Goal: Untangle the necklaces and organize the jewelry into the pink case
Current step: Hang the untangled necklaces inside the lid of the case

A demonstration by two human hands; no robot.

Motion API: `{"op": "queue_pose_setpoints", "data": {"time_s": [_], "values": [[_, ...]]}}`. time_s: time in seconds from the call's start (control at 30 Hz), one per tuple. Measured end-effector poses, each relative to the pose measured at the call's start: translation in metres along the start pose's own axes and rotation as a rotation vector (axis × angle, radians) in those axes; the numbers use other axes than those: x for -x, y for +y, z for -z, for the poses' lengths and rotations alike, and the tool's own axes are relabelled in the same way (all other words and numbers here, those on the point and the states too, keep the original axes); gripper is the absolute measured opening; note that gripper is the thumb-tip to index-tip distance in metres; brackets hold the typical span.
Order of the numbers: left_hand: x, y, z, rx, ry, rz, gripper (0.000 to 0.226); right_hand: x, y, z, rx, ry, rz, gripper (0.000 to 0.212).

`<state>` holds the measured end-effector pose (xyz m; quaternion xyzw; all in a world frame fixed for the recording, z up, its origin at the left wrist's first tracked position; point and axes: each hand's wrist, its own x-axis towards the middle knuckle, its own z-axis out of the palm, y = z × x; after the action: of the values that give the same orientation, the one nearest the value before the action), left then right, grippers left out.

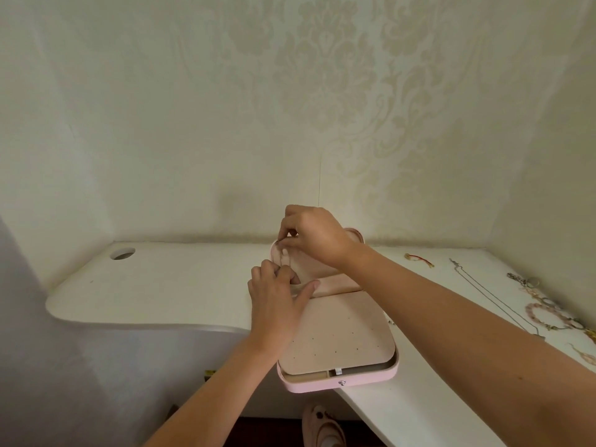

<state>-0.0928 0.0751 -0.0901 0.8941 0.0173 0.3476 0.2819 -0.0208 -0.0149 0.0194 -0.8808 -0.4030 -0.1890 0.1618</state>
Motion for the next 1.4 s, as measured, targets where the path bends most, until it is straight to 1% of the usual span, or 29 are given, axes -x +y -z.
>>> {"op": "queue_pose_setpoints", "data": {"time_s": [0.1, 0.2, 0.3, 0.37, 0.4, 0.47, 0.5, 0.57, 0.6, 0.7, 0.77, 0.8, 0.9, 0.97, 1.07, 1.1, 1.13, 1.2, 1.27, 1.3, 1.33, 1.4], "values": [[0.000, 0.000, 0.000, -0.002, -0.010, 0.000, 0.035, 0.001, 0.002, 0.000, -0.001, -0.022, 0.031, 0.013], [0.000, -0.001, 0.000, 0.009, 0.011, -0.005, 0.035, 0.003, 0.005, -0.003, 0.031, -0.029, 0.104, 0.015], [0.001, -0.002, -0.001, 0.015, 0.020, -0.004, 0.035, 0.007, 0.008, -0.009, 0.004, 0.005, 0.133, 0.013], [0.000, -0.002, -0.001, 0.009, 0.027, -0.013, 0.035, 0.005, 0.008, -0.010, -0.079, 0.052, 0.077, 0.014], [0.000, -0.001, -0.001, 0.004, 0.026, -0.015, 0.035, 0.004, 0.008, -0.009, -0.119, 0.045, 0.034, 0.020], [0.000, -0.001, 0.000, -0.008, 0.012, -0.015, 0.036, -0.001, 0.008, -0.003, -0.149, -0.094, -0.069, 0.033], [0.000, -0.001, 0.000, -0.015, 0.001, -0.012, 0.036, -0.003, 0.007, 0.000, -0.133, -0.180, -0.107, 0.035], [0.000, -0.001, 0.001, -0.023, -0.016, -0.005, 0.037, -0.006, 0.007, 0.003, -0.097, -0.282, -0.157, 0.032], [0.000, -0.001, 0.002, -0.024, -0.019, -0.006, 0.037, -0.008, 0.007, 0.005, -0.117, -0.296, -0.188, 0.030], [-0.001, 0.000, 0.000, -0.038, -0.006, -0.041, 0.038, -0.014, 0.004, 0.015, -0.279, -0.327, -0.341, 0.024], [-0.002, -0.001, -0.001, -0.055, 0.007, -0.057, 0.038, -0.020, 0.000, 0.020, -0.296, -0.378, -0.422, 0.022], [-0.002, -0.002, -0.002, -0.059, 0.011, -0.054, 0.039, -0.023, -0.001, 0.020, -0.276, -0.397, -0.424, 0.022], [-0.002, -0.004, -0.001, -0.066, 0.011, -0.044, 0.040, -0.023, -0.001, 0.016, -0.271, -0.403, -0.346, 0.023], [-0.002, -0.004, 0.000, -0.070, -0.024, -0.034, 0.039, -0.014, 0.008, 0.021, -0.331, -0.358, -0.315, 0.025], [-0.005, -0.005, -0.001, -0.038, -0.101, 0.041, 0.037, 0.010, 0.034, 0.049, -0.504, -0.153, -0.380, 0.023], [-0.007, -0.007, -0.001, -0.022, -0.110, 0.075, 0.037, 0.022, 0.045, 0.060, -0.520, -0.109, -0.418, 0.021], [-0.010, -0.009, -0.001, -0.003, -0.119, 0.104, 0.037, 0.035, 0.058, 0.069, -0.518, -0.104, -0.449, 0.020], [-0.017, -0.015, 0.000, 0.051, -0.128, 0.130, 0.036, 0.066, 0.080, 0.081, -0.474, -0.199, -0.498, 0.023], [-0.023, -0.025, 0.001, 0.098, -0.140, 0.090, 0.037, 0.093, 0.095, 0.083, -0.402, -0.319, -0.559, 0.028], [-0.025, -0.029, 0.001, 0.108, -0.170, 0.074, 0.039, 0.105, 0.101, 0.082, -0.381, -0.354, -0.586, 0.029], [-0.027, -0.032, 0.001, 0.110, -0.211, 0.073, 0.041, 0.114, 0.105, 0.080, -0.370, -0.370, -0.609, 0.030], [-0.029, -0.033, -0.001, 0.099, -0.267, 0.095, 0.038, 0.124, 0.114, 0.071, -0.337, -0.350, -0.648, 0.031]]}}
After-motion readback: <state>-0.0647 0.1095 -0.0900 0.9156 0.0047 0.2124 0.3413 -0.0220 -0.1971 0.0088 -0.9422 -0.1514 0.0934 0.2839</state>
